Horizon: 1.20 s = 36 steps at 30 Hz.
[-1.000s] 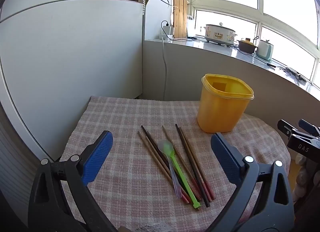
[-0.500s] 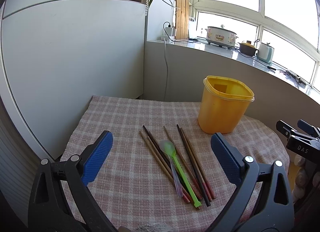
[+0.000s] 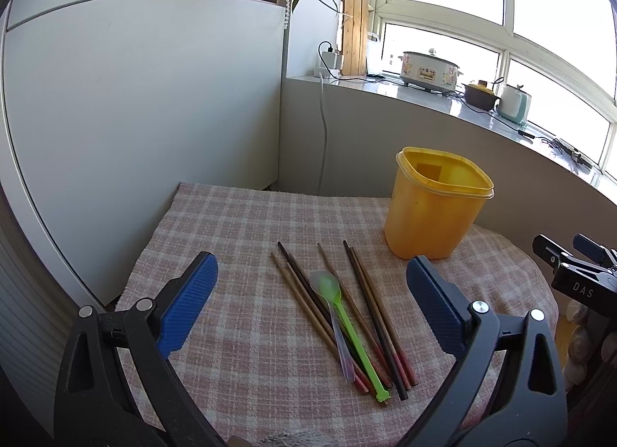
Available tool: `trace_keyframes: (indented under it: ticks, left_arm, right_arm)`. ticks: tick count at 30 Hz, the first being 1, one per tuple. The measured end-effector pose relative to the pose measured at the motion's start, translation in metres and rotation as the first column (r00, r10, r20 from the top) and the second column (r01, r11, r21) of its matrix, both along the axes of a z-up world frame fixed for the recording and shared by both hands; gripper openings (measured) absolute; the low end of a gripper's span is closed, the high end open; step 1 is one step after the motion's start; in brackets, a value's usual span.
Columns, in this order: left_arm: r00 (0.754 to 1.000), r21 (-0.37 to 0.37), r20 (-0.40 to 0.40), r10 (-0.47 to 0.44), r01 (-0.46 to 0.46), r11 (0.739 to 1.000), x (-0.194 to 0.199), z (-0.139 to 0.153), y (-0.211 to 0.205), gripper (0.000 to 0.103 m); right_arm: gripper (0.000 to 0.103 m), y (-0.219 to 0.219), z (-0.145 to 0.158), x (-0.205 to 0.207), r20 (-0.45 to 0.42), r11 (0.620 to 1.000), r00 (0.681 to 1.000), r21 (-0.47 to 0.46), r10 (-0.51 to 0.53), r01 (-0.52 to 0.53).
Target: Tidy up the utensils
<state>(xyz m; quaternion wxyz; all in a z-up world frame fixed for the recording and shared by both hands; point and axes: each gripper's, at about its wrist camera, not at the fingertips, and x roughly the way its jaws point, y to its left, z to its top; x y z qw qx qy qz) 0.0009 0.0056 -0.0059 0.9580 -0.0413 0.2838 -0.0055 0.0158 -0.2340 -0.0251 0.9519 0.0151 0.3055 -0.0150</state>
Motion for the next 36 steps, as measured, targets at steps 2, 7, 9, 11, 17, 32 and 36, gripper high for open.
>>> trace_keyframes:
  ticks: [2, 7, 9, 11, 17, 32, 36]
  left_arm:
    - [1.0, -0.001, -0.001, 0.003, -0.003, 1.0, 0.0006, -0.0009, 0.0003, 0.1]
    - [1.0, -0.003, -0.001, 0.002, -0.002, 1.0, 0.0006, -0.0012, 0.0003, 0.1]
    - [1.0, -0.003, 0.0, 0.001, -0.001, 1.0, 0.0005, -0.0012, -0.0007, 0.1]
    - [1.0, -0.003, 0.0, 0.001, -0.001, 1.0, 0.0005, -0.0011, -0.0014, 0.1]
    - [1.0, -0.005, -0.003, 0.0, 0.0, 1.0, 0.0003, -0.001, -0.0027, 0.1]
    - [1.0, -0.007, -0.005, 0.0, 0.0, 1.0, 0.0009, -0.001, -0.0012, 0.1]
    - [1.0, -0.011, -0.018, 0.0, 0.0, 1.0, 0.0018, -0.0031, -0.003, 0.1]
  right_arm:
    - [0.102, 0.0005, 0.0, 0.0001, 0.002, 1.0, 1.0, -0.001, 0.0, 0.0]
    - [0.102, 0.0021, -0.0003, 0.0005, 0.004, 1.0, 1.0, 0.0, 0.003, -0.003]
    - [0.102, 0.002, -0.0001, 0.0, 0.005, 1.0, 1.0, 0.001, 0.003, -0.003]
    - [0.102, 0.0015, 0.0005, -0.0003, 0.007, 1.0, 1.0, 0.0, 0.002, -0.002]
    - [0.102, 0.0012, 0.001, -0.0006, 0.008, 1.0, 1.0, 0.002, 0.001, -0.001]
    - [0.102, 0.0006, 0.0028, -0.0008, 0.016, 1.0, 1.0, 0.004, 0.009, -0.009]
    - [0.102, 0.0009, 0.0034, 0.0004, 0.016, 1.0, 1.0, 0.007, 0.013, -0.014]
